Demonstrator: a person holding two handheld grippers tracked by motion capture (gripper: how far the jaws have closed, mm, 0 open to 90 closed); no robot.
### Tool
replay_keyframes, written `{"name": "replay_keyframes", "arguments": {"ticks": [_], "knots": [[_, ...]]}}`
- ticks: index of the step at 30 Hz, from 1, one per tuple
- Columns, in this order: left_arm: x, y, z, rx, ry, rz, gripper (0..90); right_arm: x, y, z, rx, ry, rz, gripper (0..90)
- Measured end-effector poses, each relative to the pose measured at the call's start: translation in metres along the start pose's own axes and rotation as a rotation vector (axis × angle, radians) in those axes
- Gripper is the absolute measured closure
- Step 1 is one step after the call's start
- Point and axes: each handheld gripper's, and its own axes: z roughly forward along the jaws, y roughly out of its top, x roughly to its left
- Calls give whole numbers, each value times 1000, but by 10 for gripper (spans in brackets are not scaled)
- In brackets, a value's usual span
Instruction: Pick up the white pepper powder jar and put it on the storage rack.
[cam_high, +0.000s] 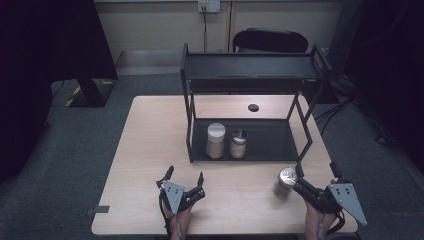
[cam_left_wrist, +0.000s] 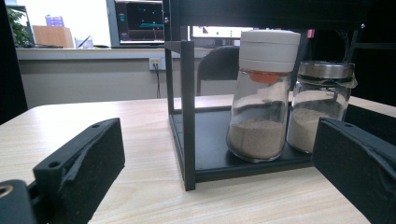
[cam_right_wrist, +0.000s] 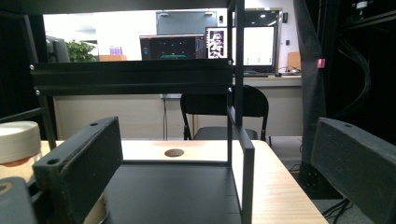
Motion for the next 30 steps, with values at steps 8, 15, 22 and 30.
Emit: {"name": "replay_keyframes", "arguments": {"ticks": [8,15,22,30], "knots": [[0,0,0,-1,0,0,22,1,-13,1,-4,-35,-40,13],[0,0,0,0,0,0,22,-4,-22,1,21,-56,-25,13],[0,0,0,0,0,0,22,-7,-27,0,36,-75,-24,14],[0,0,0,-1,0,0,22,-7,-36,0,49,-89,-48,21]]}}
